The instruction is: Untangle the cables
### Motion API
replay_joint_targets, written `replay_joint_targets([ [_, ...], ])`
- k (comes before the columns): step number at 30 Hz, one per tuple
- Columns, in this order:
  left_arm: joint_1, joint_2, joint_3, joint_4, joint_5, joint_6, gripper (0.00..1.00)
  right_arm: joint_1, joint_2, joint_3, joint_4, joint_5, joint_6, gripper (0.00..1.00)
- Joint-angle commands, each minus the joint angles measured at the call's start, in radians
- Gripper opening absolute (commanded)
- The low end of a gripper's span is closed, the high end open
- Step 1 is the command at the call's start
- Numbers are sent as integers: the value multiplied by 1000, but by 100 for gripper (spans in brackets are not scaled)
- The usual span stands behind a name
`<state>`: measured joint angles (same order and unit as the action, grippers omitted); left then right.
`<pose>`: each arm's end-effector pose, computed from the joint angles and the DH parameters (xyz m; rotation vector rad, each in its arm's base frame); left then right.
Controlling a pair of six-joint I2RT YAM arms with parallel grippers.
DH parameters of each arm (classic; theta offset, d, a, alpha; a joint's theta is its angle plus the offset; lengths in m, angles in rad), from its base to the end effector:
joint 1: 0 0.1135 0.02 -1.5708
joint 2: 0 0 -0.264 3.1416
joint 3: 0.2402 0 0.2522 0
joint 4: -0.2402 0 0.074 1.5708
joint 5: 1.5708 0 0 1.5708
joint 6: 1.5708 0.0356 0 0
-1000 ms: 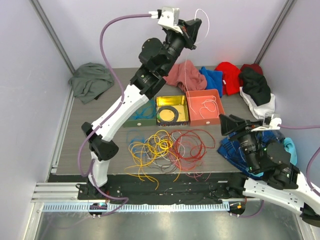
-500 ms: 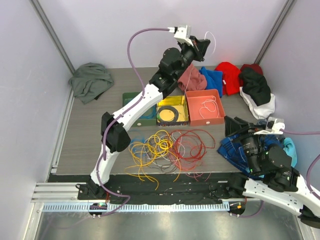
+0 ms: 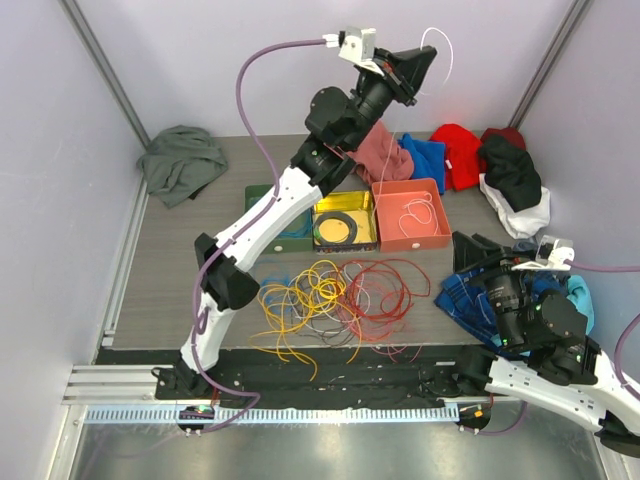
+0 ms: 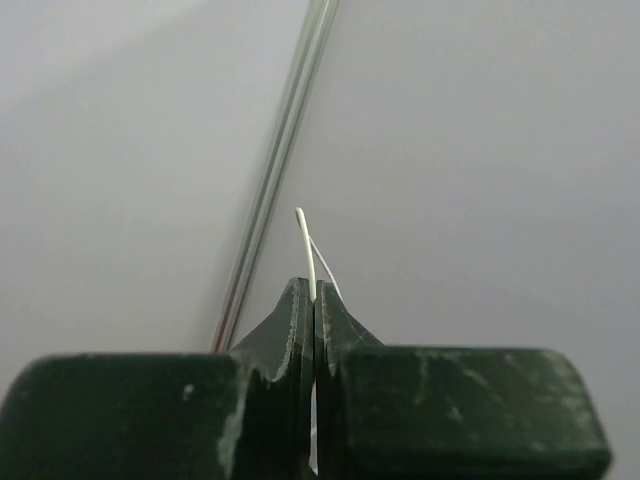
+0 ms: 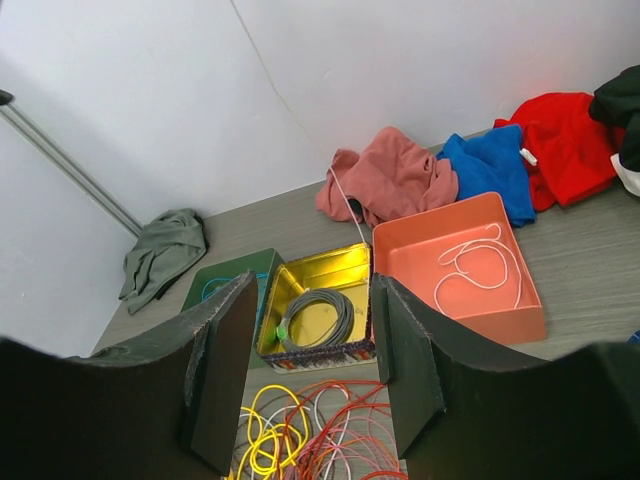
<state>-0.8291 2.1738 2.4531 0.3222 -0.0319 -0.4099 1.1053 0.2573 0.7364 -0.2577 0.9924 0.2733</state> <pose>0.3244 -0.3524 0.5182 0.1834 1.0119 -1.1201 0.0471 0.0274 0.3674 0.2611 1.4433 0.4583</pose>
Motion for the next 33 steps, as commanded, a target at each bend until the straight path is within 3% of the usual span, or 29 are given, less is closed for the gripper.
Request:
replay_joint_targets([
  [1,-1,-57,52,89,1,28,0,7,8,9,43,17,-14,57],
  [17,-13,-28,101,140,15,22,0,7,28,9,57,32,-46,57],
  [33,42,161,-20,163,-85,10,0,5,-23,-34,34,43,-20,57],
])
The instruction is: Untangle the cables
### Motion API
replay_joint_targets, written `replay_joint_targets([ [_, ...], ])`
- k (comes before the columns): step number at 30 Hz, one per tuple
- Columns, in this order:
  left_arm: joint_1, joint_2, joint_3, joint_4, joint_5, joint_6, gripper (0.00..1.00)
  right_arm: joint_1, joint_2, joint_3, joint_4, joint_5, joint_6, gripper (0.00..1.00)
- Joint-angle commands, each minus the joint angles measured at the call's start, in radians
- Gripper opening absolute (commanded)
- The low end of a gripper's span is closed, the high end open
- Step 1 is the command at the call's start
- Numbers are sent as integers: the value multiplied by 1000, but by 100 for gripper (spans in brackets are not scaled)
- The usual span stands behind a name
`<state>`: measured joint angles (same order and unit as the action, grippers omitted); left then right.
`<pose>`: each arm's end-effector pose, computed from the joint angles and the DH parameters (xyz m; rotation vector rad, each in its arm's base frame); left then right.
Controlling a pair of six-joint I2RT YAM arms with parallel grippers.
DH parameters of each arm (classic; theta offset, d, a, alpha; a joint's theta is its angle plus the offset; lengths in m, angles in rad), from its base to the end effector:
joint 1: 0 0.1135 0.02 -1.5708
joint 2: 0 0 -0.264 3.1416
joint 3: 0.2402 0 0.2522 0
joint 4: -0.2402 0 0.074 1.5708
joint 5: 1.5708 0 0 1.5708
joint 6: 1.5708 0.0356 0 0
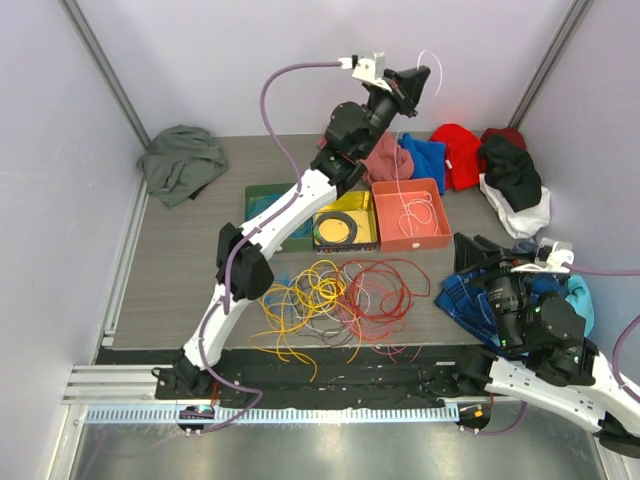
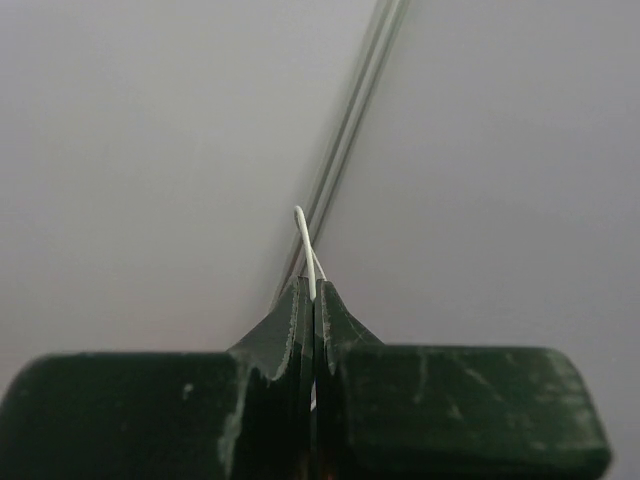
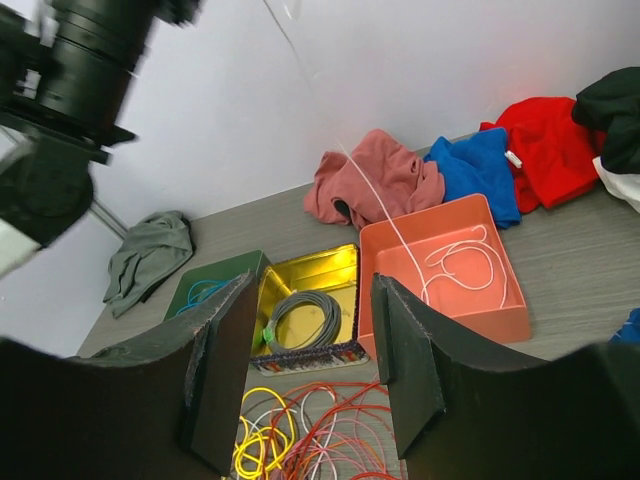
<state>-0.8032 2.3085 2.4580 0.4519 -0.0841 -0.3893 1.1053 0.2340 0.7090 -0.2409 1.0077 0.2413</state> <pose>0.3640 -0.3729 0.4666 0.1299 1.0152 -1.0524 0.0467 0.0259 0.3617 0.2580 1.4379 0.4297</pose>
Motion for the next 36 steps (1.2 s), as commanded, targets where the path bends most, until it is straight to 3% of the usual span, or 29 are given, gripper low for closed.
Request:
replay_joint_targets([
  [1,16,29,-54,31,-28,-10,0,5,1,-8,18,29,12,57],
  [5,15,9,-148,-2,10,-22,0,7,11,-6,17,31,9,57],
  [15,-31,-193,-608,-47,138,-147,0,5,-15,3,14,49,-7,57],
  [23,-82,-169,-605,-162,247,-230,0,7,-27,21,3,58,-8,57],
  [36,-28,-12,-536,-395,161,-274,0,5,-13,23,-6,68,-13,57],
])
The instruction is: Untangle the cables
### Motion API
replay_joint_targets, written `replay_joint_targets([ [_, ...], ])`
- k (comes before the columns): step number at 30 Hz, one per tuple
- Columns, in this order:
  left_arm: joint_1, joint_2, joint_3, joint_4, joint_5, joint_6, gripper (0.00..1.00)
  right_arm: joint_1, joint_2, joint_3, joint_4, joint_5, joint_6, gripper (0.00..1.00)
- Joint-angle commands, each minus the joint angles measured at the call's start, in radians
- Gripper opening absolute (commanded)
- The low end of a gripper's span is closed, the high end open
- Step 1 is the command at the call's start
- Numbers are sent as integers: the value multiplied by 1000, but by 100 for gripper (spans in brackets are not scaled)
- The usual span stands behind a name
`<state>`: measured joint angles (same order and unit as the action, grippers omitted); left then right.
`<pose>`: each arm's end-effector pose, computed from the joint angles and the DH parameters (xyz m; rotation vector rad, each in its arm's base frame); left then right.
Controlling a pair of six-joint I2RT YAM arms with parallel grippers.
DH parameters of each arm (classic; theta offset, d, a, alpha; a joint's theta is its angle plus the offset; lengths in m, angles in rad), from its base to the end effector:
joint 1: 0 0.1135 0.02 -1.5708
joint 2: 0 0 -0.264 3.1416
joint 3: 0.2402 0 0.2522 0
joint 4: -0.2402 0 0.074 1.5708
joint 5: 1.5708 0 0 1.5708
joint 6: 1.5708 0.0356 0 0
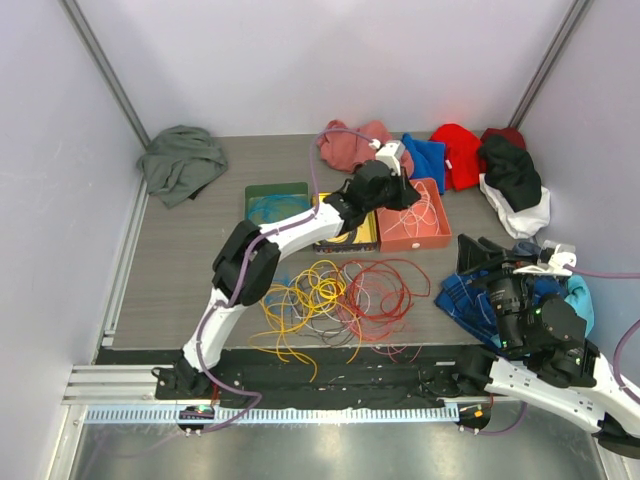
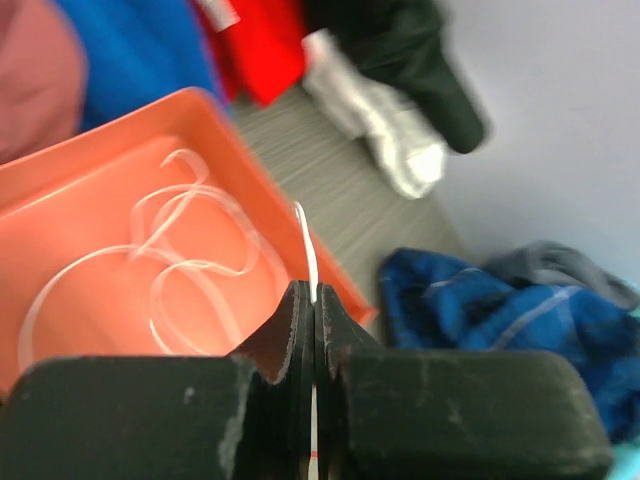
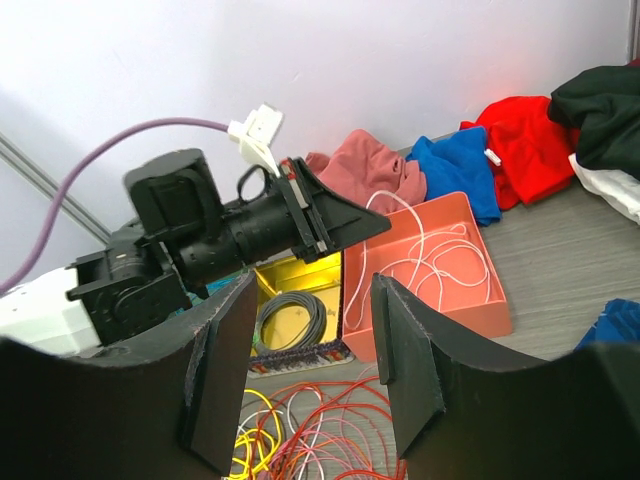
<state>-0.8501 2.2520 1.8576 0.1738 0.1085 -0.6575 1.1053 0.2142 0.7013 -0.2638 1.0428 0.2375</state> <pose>0.3549 -0.4099 0.2559 0.2717 1.9312 -1.1448 0.0455 0.0220 0.3577 0.2775 1.4446 0.3934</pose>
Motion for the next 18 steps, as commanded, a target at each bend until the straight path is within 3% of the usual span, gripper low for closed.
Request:
replay_joint_targets([
  [1,19,55,83,-141,-29,1,0,5,19,32,18,31,-10,57],
  [4,19,101,167,-268,-18,28,21,7,34,38,15,31,-9,57],
  [5,19,110,193,-299,-13,33,48,5,39,38,15,30,-7,57],
  [8,17,75,145,-315,-55,59,70,7,47,43,18,25,-1,57],
  [9,17,19,115,-300,-73,68,88,5,48,44,20,25,2,57],
  [10,19,-9,86,-263,-88,85,96,5,50,44,20,22,8,57],
  [18,8,-407,-128,-177,-257,154,100,5,103,40,32,-10,37,56],
])
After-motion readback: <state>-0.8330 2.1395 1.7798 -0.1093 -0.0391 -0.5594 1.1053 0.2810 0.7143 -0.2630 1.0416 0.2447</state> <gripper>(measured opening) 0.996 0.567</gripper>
